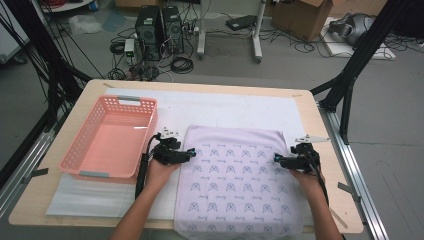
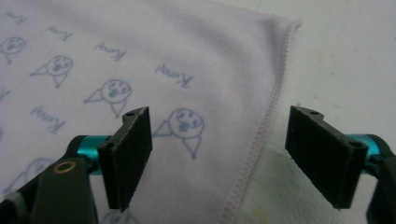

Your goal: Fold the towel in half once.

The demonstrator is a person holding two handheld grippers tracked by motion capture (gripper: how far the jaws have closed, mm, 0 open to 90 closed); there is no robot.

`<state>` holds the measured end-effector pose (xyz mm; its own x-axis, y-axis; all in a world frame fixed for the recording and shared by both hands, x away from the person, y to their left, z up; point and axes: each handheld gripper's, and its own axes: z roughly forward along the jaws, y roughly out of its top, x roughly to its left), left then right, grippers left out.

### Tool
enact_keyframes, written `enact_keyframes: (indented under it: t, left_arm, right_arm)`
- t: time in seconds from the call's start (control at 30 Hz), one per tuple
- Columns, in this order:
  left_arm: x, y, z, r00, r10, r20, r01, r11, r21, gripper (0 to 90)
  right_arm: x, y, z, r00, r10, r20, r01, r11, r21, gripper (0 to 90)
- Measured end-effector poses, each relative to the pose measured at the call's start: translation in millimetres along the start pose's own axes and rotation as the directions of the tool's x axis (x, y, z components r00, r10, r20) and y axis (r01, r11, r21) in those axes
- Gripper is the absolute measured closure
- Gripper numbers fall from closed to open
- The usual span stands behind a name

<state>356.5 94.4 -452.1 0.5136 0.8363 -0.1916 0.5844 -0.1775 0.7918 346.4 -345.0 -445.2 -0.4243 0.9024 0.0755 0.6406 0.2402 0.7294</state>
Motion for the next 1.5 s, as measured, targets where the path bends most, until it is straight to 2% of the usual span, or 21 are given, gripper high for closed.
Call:
enact_keyframes:
  t: [0.1, 0.17, 0.27, 0.37, 0.4, 0.43, 0.47, 0.57, 0.7, 0.77, 0.83, 0.9, 0.97, 1.03, 1.13, 1.23, 1.4, 1.5]
  left_arm:
    - [-7.4, 0.0, 1.4, 0.9972, 0.068, -0.029, -0.068, 0.9975, 0.018, 41.6]
    - [-13.3, 0.9, 3.0, 0.9889, 0.132, -0.069, -0.129, 0.9907, 0.042, 46.2]
    - [-13.4, 2.7, 3.2, 0.9902, 0.111, -0.084, -0.108, 0.9931, 0.046, 54.4]
    - [-12.7, 2.7, 2.6, 0.9912, 0.114, -0.068, -0.111, 0.9929, 0.043, 68.1]
    - [-14.1, 2.3, 2.9, 0.9903, 0.13, -0.047, -0.128, 0.9909, 0.041, 75.4]
    - [-16.5, 2.2, 3.2, 0.9871, 0.155, -0.041, -0.153, 0.9871, 0.047, 84.1]
    - [-18.9, 2.5, 3.7, 0.9838, 0.172, -0.05, -0.17, 0.9842, 0.049, 85.6]
    - [-17.4, 5.2, 3.7, 0.9893, 0.138, -0.047, -0.136, 0.989, 0.06, 86.5]
    - [-14.8, 11.1, 2.2, 0.9961, 0.069, -0.056, -0.068, 0.9975, 0.016, 87.0]
    - [-14.0, 16.5, 1.3, 0.9973, 0.04, -0.062, -0.041, 0.9991, -0.009, 87.2]
    - [-12.7, 22.9, -1.0, 0.9964, 0.012, -0.084, -0.016, 0.999, -0.042, 87.8]
    - [-7.1, 30.6, -4.1, 0.9967, -0.039, -0.072, 0.034, 0.9972, -0.067, 87.9]
    - [-5.7, 36.0, -6.0, 0.9962, -0.051, -0.071, 0.044, 0.9951, -0.089, 87.9]
    - [-6.6, 38.5, -5.9, 0.9962, -0.042, -0.076, 0.036, 0.9962, -0.079, 87.9]
    - [-2.2, 42.5, -6.9, 0.9948, -0.072, -0.072, 0.065, 0.9932, -0.097, 87.9]
    - [-0.2, 46.4, -10.7, 0.9938, -0.093, -0.062, 0.085, 0.9889, -0.122, 87.9]
    - [-2.8, 46.4, -19.4, 0.9969, -0.07, -0.035, 0.065, 0.989, -0.133, 87.8]
    - [-5.9, 45.4, -26.8, 0.9981, -0.062, -0.001, 0.061, 0.9894, -0.132, 87.7]
  right_arm:
    - [1.9, 2.3, 5.1, 0.9992, -0.012, 0.039, 0.011, 1.0, 0.019, 28.8]
    - [3.2, 3.5, 5.2, 0.998, -0.015, 0.062, 0.013, 1.0, 0.026, 31.8]
    - [4.3, 4.1, 3.7, 0.9971, -0.006, 0.076, 0.004, 1.0, 0.031, 41.4]
    - [5.8, 4.4, 2.4, 0.9975, 0.001, 0.071, -0.004, 1.0, 0.031, 52.7]
    - [6.0, 4.2, 1.8, 0.9976, 0.002, 0.069, -0.004, 0.999, 0.032, 62.4]
    - [5.8, 4.2, 0.6, 0.9989, 0.008, 0.046, -0.009, 0.999, 0.033, 74.8]
    - [5.2, 4.0, 0.4, 0.9998, 0.016, 0.009, -0.016, 0.999, 0.035, 80.8]
    - [7.5, 4.8, 0.5, 1.0, -0.003, 0.005, 0.003, 0.999, 0.041, 84.4]
    - [4.3, 5.1, 0.5, 1.0, 0.003, 0.003, -0.003, 1.0, 0.027, 86.1]
    - [1.8, 5.6, 0.6, 0.9996, 0.015, 0.025, -0.015, 1.0, 0.005, 86.6]
    - [-2.9, 6.2, 0.2, 0.9981, 0.057, 0.021, -0.057, 0.998, -0.016, 86.7]
    - [-6.3, 8.4, -1.3, 0.9967, 0.074, 0.033, -0.073, 0.997, -0.034, 86.8]
    - [-8.6, 12.5, -4.1, 0.995, 0.095, 0.03, -0.093, 0.994, -0.06, 86.9]
    - [-9.2, 17.8, -6.7, 0.9925, 0.121, 0.013, -0.12, 0.989, -0.084, 86.8]
    - [-9.5, 25.3, -10.6, 0.9946, 0.099, 0.029, -0.096, 0.99, -0.103, 86.8]
    - [-9.4, 30.9, -15.5, 0.9947, 0.097, 0.033, -0.092, 0.986, -0.142, 86.8]
    - [-8.0, 29.9, -23.2, 0.995, 0.1, -0.004, -0.099, 0.981, -0.168, 86.6]
    - [-5.7, 28.6, -28.9, 0.9958, 0.089, -0.02, -0.091, 0.98, -0.177, 86.5]
